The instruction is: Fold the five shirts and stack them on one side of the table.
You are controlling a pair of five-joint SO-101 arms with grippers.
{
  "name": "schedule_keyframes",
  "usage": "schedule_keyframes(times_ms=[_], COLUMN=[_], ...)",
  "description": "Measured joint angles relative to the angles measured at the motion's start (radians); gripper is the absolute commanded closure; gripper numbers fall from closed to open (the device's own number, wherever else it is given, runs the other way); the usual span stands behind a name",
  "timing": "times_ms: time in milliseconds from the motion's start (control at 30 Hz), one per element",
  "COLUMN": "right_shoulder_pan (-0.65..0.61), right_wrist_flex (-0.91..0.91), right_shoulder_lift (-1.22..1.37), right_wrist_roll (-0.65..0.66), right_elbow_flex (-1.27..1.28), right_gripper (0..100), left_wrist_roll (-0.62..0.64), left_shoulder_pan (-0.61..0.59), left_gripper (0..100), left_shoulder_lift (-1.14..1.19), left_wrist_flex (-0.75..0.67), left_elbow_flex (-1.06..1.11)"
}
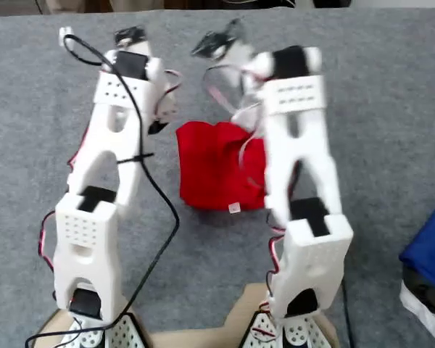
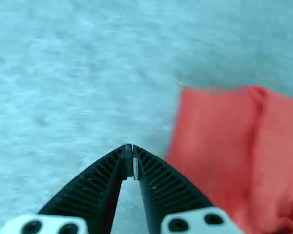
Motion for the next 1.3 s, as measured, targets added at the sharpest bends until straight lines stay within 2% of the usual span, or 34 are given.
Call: schedule_keyframes(times_ms=[133,333,567,700,900,1067,1300], right_shoulder_pan=[-0.044,-0.071,-0.089,-0.089,-0.089,-0.089,-0.089], right_wrist_flex=[-0.002,0.006,0.014,0.014,0.014,0.014,0.014], right_shoulder_lift=[0.002,0.048,0.058,0.057,0.057,0.057,0.057], right_wrist_roll=[-0.115,-0.341,-0.517,-0.623,-0.706,-0.73,-0.74], right_elbow_flex=[0.023,0.025,0.038,0.074,0.146,0.147,0.077], right_gripper=[81.9,85.5,85.3,85.3,85.3,85.3,85.3], left_wrist_roll=[-0.066,-0.17,-0.256,-0.27,-0.244,-0.242,-0.258], left_shoulder_pan=[-0.13,-0.281,-0.287,-0.284,-0.282,-0.282,-0.282], left_gripper=[98,98,98,98,98,98,98], left_shoulder_lift=[0.0,-0.118,-0.434,-0.631,-0.832,-0.905,-0.927], left_wrist_flex=[0.0,0.0,-0.008,-0.064,-0.201,-0.239,-0.241], left_elbow_flex=[0.012,0.176,0.612,0.829,1.117,1.254,1.307])
